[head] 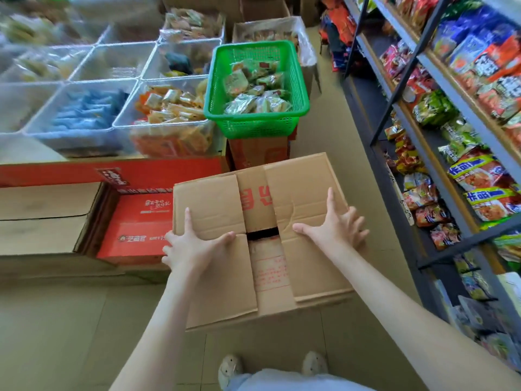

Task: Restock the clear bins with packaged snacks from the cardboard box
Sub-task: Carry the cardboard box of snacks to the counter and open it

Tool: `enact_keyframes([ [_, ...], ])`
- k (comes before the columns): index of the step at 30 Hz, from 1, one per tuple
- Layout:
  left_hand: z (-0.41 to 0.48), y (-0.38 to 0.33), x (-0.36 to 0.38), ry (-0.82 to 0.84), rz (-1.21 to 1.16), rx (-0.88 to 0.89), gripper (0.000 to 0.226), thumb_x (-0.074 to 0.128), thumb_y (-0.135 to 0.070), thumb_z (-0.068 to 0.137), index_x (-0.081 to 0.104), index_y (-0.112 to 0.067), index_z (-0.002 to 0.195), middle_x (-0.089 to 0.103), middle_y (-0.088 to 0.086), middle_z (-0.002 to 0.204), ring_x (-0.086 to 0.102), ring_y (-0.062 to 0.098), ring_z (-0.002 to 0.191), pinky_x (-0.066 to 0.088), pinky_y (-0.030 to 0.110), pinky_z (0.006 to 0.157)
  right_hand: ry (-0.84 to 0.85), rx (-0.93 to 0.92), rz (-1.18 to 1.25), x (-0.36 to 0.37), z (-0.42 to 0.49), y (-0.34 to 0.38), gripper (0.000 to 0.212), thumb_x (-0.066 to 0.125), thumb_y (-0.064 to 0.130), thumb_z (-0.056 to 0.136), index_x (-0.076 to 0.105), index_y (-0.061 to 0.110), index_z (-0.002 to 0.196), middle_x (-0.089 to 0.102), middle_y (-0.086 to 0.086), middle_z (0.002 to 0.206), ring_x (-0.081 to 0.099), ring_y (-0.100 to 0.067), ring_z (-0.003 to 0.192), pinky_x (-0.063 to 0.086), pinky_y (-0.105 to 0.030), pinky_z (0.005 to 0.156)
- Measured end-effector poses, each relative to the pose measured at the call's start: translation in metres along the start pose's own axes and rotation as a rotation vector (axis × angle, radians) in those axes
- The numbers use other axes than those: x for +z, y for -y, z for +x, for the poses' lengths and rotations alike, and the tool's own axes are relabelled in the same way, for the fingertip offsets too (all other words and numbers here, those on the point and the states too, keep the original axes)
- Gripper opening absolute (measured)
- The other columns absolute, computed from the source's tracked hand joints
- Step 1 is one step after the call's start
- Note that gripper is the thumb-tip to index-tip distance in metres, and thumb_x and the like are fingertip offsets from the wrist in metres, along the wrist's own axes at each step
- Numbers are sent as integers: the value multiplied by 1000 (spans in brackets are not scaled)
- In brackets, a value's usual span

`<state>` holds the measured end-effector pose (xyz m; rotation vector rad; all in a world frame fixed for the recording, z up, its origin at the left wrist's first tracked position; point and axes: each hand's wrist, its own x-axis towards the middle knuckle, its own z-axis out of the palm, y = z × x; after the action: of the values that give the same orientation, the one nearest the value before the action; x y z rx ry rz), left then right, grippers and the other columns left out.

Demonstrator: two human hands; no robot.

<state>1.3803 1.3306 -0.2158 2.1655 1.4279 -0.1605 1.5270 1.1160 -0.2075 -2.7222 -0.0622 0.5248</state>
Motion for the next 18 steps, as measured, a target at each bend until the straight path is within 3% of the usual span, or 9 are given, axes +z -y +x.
enact_keyframes([
  [8, 6, 81, -98, -66, -31, 108, 116, 54, -89, 54, -9, -54, 144, 27, 22, 143, 30, 42, 131, 26, 53, 107, -96, -25, -38, 9, -85, 87, 118, 62, 81, 58, -4, 43, 149, 20, -21, 149, 22, -40, 135, 20, -51, 108],
  [18, 81, 155, -191, -125, 63, 162, 115, 47, -92, 56, -7, -48, 147, 25, 25, 147, 29, 41, 134, 27, 51, 107, -59, -2, 33, 62, -125, 213, 121, 64, 80, 58, -6, 42, 149, 23, -22, 148, 24, -40, 135, 21, -51, 107],
])
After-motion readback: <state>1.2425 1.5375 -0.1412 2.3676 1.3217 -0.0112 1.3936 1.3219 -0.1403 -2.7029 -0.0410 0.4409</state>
